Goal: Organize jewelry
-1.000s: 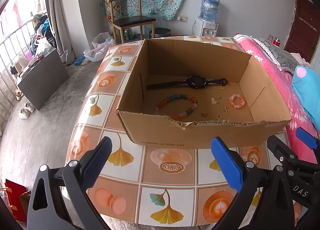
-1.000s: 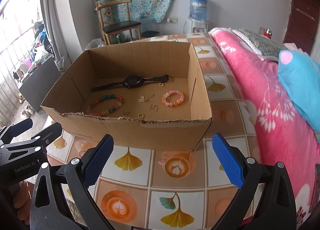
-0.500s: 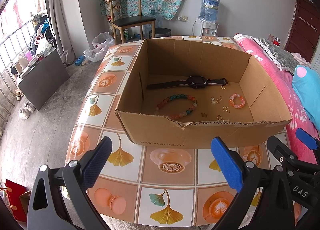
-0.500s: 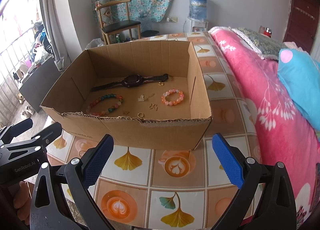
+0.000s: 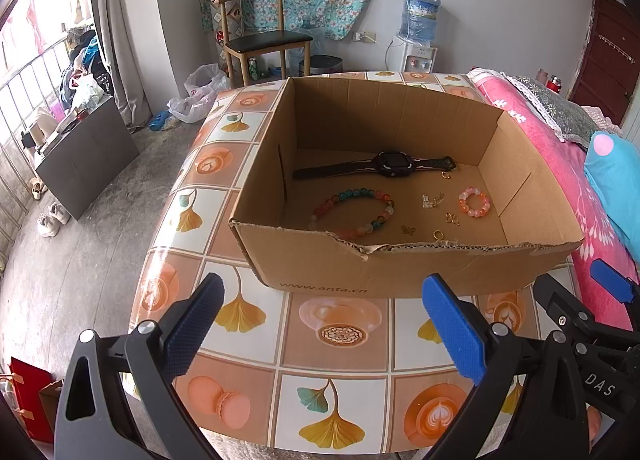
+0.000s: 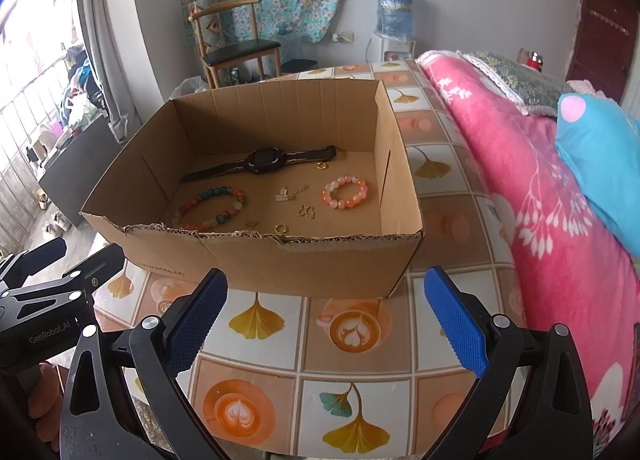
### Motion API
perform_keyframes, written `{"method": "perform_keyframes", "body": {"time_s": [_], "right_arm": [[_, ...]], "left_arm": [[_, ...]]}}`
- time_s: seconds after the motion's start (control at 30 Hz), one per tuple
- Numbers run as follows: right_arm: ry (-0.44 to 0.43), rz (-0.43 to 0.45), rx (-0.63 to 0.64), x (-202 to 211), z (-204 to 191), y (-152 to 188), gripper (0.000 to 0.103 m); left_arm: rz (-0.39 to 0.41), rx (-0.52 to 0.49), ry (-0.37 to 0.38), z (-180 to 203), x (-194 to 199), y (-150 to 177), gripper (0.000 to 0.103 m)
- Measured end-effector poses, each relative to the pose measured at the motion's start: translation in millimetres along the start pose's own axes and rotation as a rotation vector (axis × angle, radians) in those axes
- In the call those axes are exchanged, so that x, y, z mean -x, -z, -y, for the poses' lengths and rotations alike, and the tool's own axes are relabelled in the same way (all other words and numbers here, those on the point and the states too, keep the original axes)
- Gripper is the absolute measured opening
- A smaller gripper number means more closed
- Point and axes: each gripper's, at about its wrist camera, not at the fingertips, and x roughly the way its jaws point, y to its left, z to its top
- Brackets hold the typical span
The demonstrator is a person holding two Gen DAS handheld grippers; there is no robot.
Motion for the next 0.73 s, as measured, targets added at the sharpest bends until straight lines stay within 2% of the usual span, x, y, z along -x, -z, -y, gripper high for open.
{"method": "perform_keyframes", "body": {"time_s": [0.73], "right_arm": [[0.004,-0.004,-0.016,1.9,-0.3,1.5,0.095]], "left_arm": [[0.000,0.010,-0.001,-0.2,1.0,-1.3,0.098]]}}
